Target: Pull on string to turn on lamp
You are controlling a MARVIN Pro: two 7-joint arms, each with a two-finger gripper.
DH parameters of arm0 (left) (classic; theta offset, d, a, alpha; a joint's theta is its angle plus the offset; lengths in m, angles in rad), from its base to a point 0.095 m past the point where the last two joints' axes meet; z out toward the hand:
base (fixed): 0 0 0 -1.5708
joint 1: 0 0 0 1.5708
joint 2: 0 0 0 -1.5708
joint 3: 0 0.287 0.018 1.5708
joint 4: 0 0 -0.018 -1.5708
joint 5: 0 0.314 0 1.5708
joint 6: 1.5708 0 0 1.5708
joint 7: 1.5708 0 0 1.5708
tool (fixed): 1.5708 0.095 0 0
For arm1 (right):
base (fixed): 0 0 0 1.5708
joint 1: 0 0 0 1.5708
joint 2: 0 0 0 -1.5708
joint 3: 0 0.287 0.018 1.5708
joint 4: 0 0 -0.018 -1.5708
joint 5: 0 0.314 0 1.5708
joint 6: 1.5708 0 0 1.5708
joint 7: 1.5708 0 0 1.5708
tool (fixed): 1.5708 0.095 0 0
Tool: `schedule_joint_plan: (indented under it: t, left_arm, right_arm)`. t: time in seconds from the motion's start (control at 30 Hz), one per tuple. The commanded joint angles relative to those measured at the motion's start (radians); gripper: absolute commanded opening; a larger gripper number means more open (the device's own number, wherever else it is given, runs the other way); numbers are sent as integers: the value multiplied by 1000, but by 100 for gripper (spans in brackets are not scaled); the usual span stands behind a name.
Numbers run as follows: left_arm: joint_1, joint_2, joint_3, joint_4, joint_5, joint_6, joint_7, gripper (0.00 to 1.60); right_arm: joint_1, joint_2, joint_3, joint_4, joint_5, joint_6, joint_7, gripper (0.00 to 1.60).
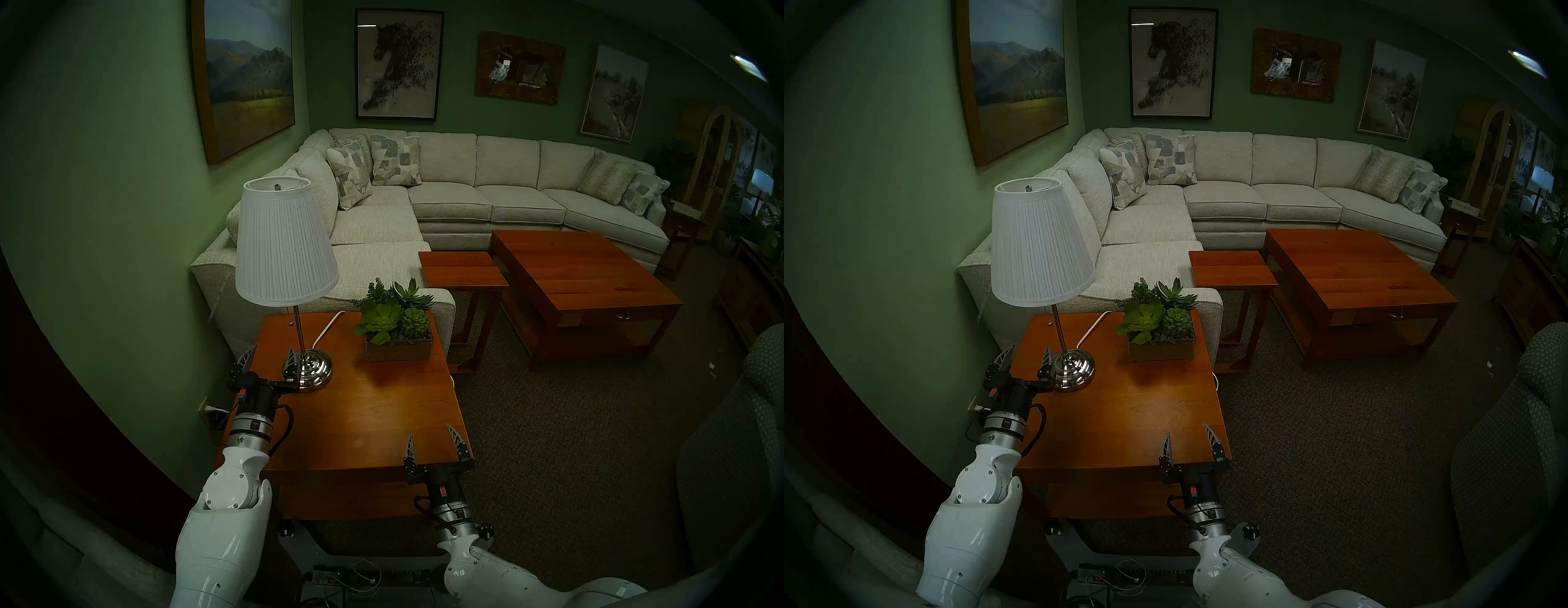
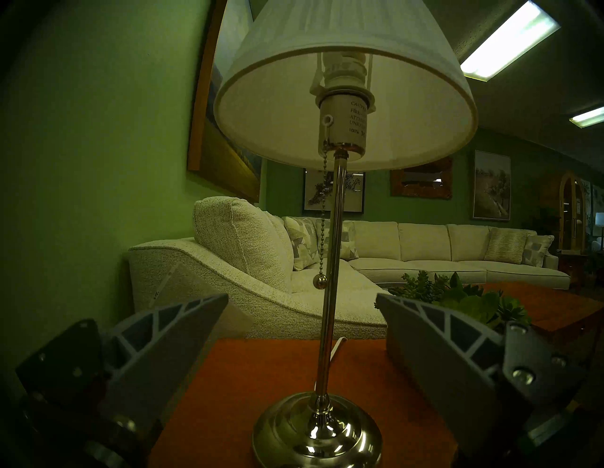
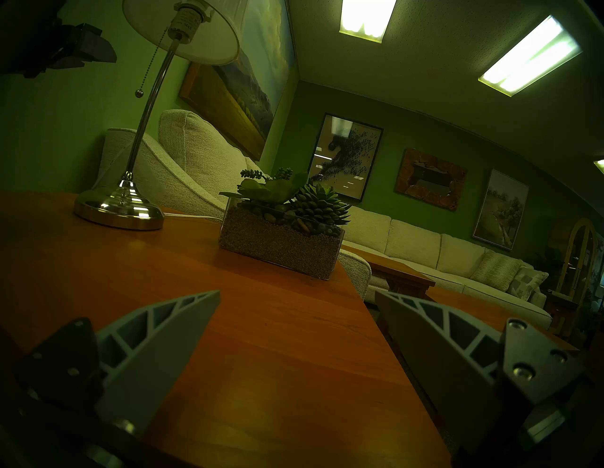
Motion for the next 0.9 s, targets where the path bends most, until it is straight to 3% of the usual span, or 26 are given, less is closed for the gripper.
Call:
schedule_joint_plan:
  t: [0.0,0.87]
  left_arm:
    - [-106,0,0,5,2,2,13,160]
    - [-276,7,22,131,48,28,76,160]
  right_arm:
    - [15,-3,4,-17,-6,1,-10,160]
    - [16,-1,10,-15,-12,-2,-7,160]
